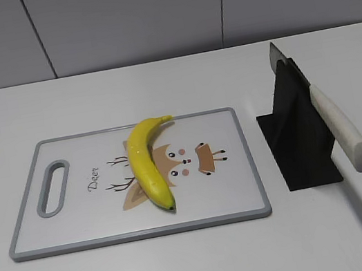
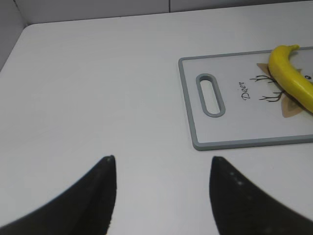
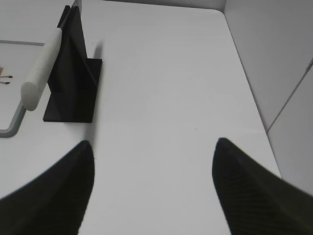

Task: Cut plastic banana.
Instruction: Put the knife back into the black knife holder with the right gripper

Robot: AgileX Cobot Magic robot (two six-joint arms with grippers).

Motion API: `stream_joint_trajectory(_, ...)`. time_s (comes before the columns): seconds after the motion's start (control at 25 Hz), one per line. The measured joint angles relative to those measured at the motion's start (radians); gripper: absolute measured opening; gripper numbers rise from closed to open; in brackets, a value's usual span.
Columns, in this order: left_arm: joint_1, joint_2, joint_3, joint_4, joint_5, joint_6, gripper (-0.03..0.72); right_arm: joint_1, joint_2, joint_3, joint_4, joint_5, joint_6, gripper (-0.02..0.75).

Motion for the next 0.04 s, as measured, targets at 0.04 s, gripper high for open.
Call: stream_joint_trajectory(0.04,0.000,0.000,0.000,0.000,0.000,0.000,0.590,0.000,0.000,0.000,0.000,0.000,0.000,0.586)
